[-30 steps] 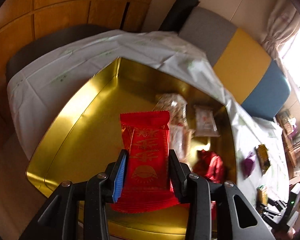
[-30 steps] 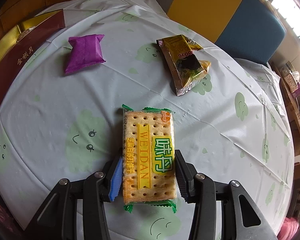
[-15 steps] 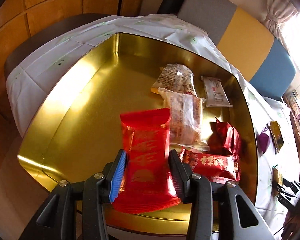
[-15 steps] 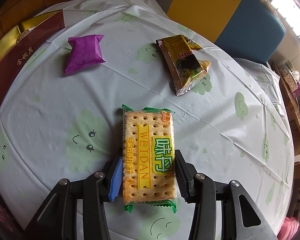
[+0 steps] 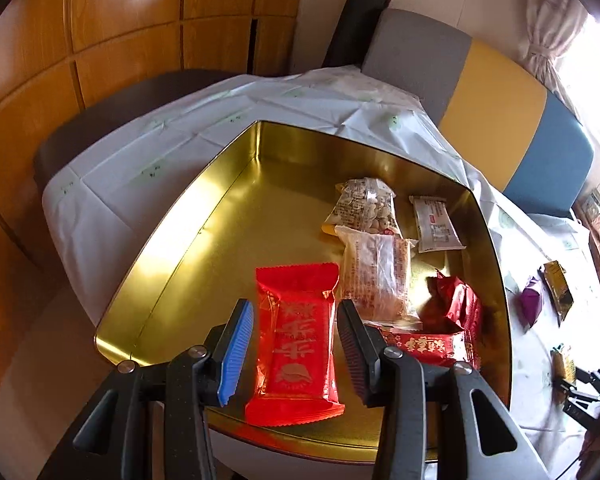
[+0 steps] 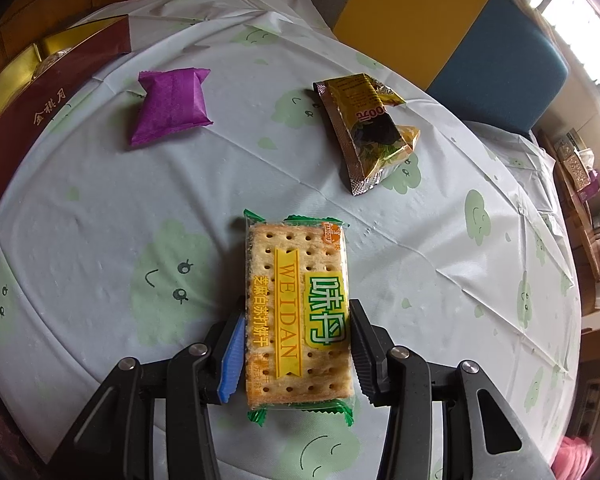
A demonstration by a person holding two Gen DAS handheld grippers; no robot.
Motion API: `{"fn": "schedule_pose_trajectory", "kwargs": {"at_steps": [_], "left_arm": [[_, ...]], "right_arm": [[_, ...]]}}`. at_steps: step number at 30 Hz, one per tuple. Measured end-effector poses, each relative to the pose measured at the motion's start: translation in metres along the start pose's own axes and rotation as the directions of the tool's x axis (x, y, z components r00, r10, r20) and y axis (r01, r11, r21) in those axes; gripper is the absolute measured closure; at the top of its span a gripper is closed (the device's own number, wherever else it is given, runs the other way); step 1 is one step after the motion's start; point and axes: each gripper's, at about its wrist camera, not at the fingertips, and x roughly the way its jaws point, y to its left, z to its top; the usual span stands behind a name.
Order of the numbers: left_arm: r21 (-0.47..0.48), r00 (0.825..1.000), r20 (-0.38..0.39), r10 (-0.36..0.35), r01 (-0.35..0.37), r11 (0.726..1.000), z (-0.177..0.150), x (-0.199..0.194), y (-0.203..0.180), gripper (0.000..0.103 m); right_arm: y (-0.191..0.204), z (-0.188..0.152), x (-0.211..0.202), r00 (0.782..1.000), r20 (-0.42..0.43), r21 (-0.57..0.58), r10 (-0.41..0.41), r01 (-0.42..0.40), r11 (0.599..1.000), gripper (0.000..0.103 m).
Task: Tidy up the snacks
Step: 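Lower the red cake packet into the tin with the left gripper while the right gripper carries the crackers over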
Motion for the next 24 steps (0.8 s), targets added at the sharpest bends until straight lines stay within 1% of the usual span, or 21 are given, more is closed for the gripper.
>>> {"fn": "schedule_pose_trajectory", "kwargs": {"at_steps": [6, 14, 17, 20, 24], "left_arm": [[0.034, 1.000, 0.010, 0.004, -0.004, 0.999, -0.003, -0.004, -0.006, 0.059], [0.079, 0.999, 0.041, 0.002, -0.005, 0.997, -0.007, -0.010, -0.015, 0.059], [0.094, 0.998, 0.056, 0.001, -0.006, 0.996, -0.008, -0.014, -0.017, 0.059], [0.103, 0.998, 0.064, 0.002, -0.008, 0.995, -0.008, -0.016, -0.018, 0.059], [0.109, 0.997, 0.074, -0.004, -0.004, 0.994, -0.009, -0.020, -0.019, 0.059]], "right_arm": [[-0.005, 0.000, 0.001, 1.000, -0.008, 0.033, 0.019, -0.019, 0.999, 0.056], [0.001, -0.001, 0.001, 1.000, 0.004, 0.005, -0.007, 0.007, 1.000, 0.056], [0.001, -0.002, 0.001, 1.000, 0.001, 0.014, -0.001, 0.001, 1.000, 0.056], [-0.004, -0.001, 0.002, 1.000, -0.008, 0.046, 0.020, -0.020, 0.999, 0.056], [-0.004, 0.000, 0.002, 1.000, -0.007, 0.041, 0.010, -0.010, 0.999, 0.056]]}}
